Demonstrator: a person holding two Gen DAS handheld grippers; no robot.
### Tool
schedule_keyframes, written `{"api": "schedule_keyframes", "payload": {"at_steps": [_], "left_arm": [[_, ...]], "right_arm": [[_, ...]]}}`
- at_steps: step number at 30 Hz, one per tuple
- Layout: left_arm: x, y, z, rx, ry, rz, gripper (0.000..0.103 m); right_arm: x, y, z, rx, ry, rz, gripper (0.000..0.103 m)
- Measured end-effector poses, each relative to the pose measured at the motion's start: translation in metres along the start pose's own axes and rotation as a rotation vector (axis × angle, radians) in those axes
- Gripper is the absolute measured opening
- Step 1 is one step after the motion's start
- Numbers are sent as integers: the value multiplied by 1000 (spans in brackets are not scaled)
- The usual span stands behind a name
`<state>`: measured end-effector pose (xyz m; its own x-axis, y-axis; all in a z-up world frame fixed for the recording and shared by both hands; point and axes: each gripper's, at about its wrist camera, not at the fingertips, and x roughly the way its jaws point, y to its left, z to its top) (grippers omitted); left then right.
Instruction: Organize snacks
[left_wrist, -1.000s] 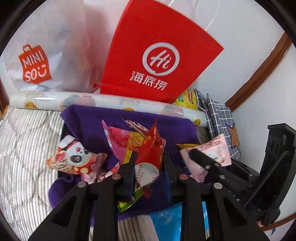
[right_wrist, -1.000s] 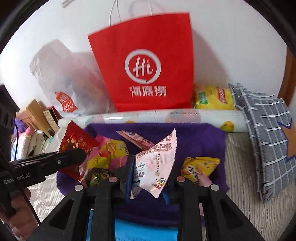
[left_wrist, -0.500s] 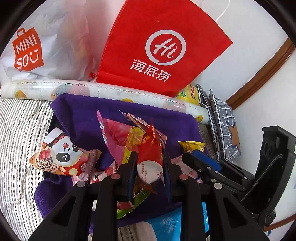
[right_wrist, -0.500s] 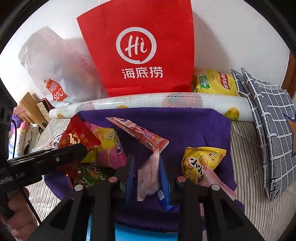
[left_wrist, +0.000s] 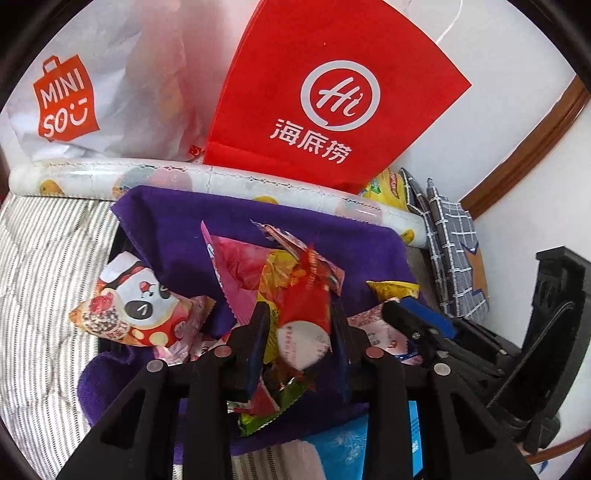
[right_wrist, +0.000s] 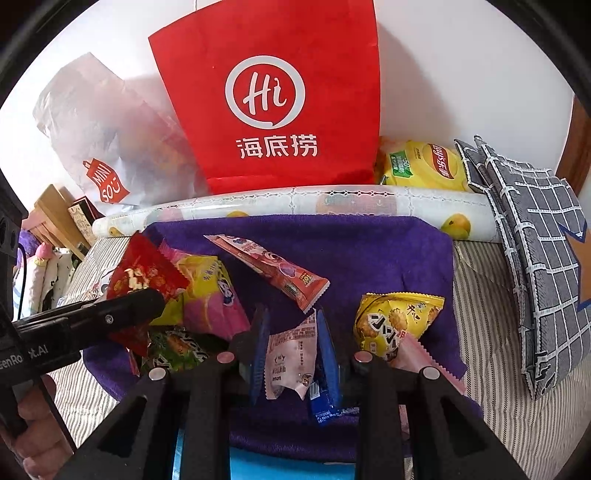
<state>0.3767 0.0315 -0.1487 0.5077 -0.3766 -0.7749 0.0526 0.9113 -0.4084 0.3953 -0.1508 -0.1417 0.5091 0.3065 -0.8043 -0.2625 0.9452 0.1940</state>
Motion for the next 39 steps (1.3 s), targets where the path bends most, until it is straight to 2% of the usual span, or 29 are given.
{"api": "schedule_keyframes", "payload": {"at_steps": [4,5,10,13,15,20,26,30,34,36,39], "left_arm": [[-13,-4,3,20,-45,44,53],[-19,-6,4,24,-66,58,54],[-47,-19,0,48,-105,72,67],[-69,-32,-12,78,-124,89,73],[-80,-38,-21,95,-133,113,76],[-117,-54,-57,108,-155,157,78],[-151,-79,-104,147,-171,197,87],[-171,-95,-133,161,-192,206,91],[-189,-114,-159,200,-224,223,92],[-198,-120,-172,207,-248,241,93],[-207,-124,-185,196,-254,222,93]], "right_arm": [[-20,0,2,-1,-52,-12,30],[-26,1,2,0,-62,-9,34],[-63,12,0,-10,-121,-47,40],[-92,21,-9,-21,-168,-81,48],[-112,26,-16,-19,-195,-93,58],[-161,35,-44,-3,-211,-133,74],[-211,41,-83,21,-235,-160,76],[-238,44,-109,36,-204,-201,77],[-267,43,-134,57,-251,-227,77],[-279,41,-147,69,-267,-243,86],[-292,39,-161,66,-273,-270,90]]}}
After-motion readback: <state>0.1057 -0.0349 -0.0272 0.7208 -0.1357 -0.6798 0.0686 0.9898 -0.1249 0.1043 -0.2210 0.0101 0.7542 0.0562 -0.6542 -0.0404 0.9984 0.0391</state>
